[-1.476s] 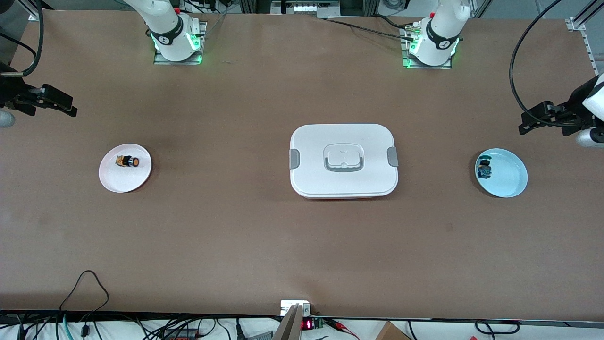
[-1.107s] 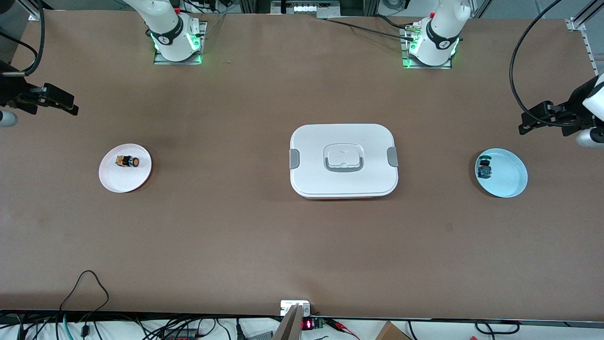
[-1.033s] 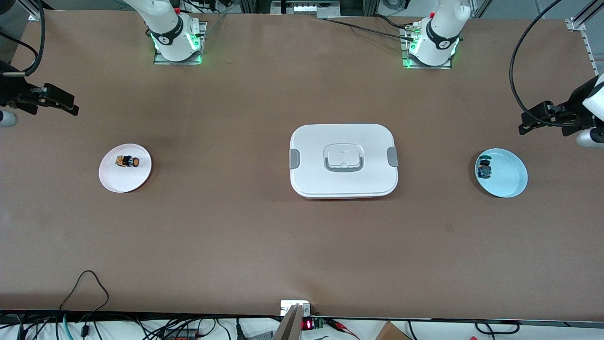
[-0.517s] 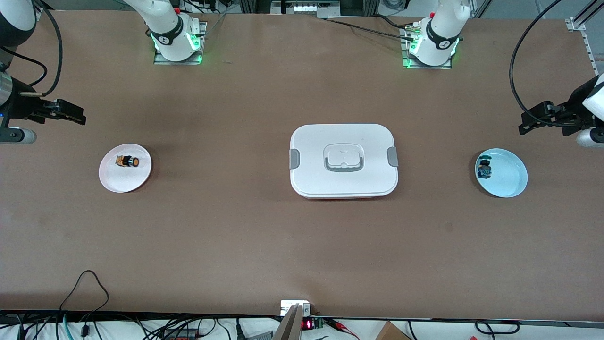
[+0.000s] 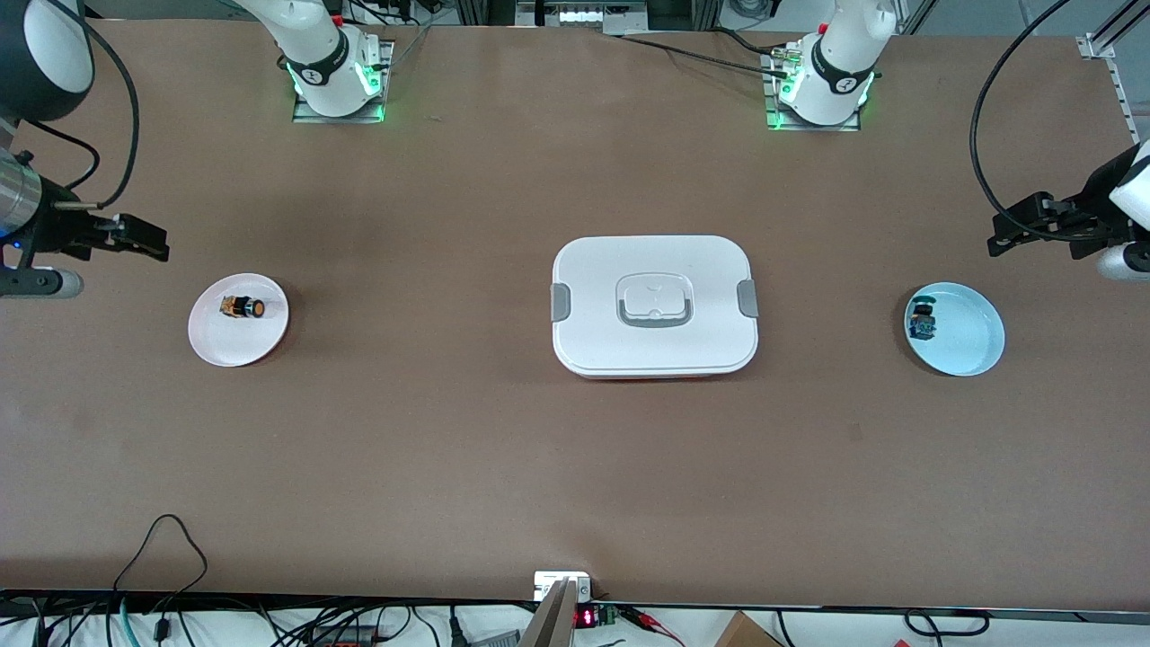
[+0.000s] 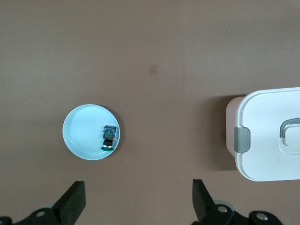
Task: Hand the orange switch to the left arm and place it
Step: 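Move the right gripper toward the orange switch on the white plate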
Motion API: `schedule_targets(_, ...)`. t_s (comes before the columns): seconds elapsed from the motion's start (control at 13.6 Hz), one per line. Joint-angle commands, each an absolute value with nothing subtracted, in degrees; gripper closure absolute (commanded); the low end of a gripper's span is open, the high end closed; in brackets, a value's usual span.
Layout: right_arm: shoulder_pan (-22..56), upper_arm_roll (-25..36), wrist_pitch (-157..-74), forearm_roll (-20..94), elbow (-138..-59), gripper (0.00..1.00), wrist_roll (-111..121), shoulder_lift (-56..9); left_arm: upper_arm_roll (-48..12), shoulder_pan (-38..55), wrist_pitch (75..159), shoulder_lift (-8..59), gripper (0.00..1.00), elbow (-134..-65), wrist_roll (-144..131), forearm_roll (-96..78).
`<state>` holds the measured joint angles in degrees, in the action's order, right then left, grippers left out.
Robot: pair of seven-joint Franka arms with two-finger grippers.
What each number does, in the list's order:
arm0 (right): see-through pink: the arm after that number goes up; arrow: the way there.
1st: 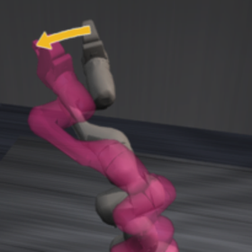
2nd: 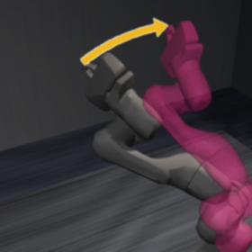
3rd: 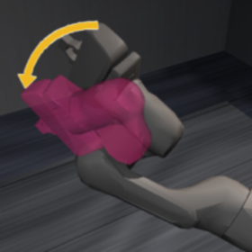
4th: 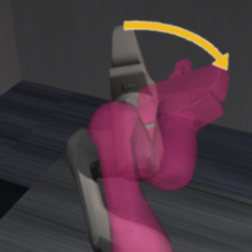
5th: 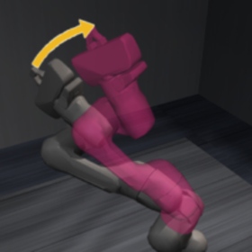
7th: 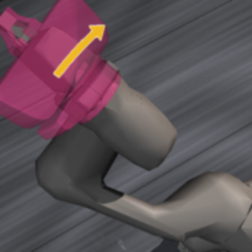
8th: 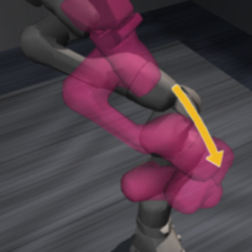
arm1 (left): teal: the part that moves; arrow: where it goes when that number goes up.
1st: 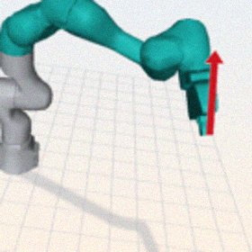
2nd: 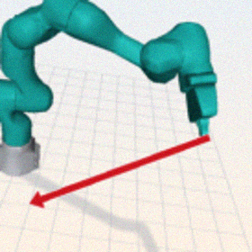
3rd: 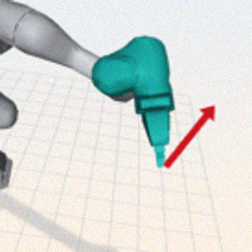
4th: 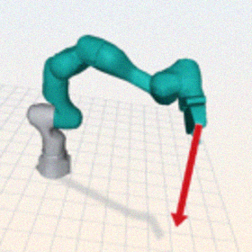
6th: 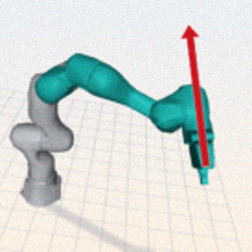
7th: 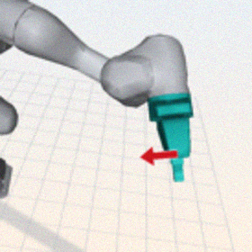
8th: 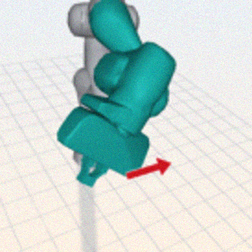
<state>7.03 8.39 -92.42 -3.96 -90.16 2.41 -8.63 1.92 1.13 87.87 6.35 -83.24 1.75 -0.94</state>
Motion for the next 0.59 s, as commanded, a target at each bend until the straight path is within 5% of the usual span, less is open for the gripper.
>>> schedule_targets(0.0, 6.8, 8.4, -94.6, -4.7, -89.4, 0.0, 2.8, -10.5, 1.8, 0.8, 86.7, 7.1, 0.0, -81.5, 2.7, -0.4)
schedule_targets(0.22, 6.0, 8.5, -98.1, -4.6, -90.1, 0.0, 3.4, -13.7, 1.8, 0.8, 86.7, 7.1, 0.0, -81.5, 2.7, -0.4)
schedule_targets(0.52, 3.7, 8.5, -111.7, -4.4, -100.5, 0.0, 4.1, -14.1, 1.8, 0.8, 86.7, 7.1, 0.0, -81.5, 2.7, -0.4)
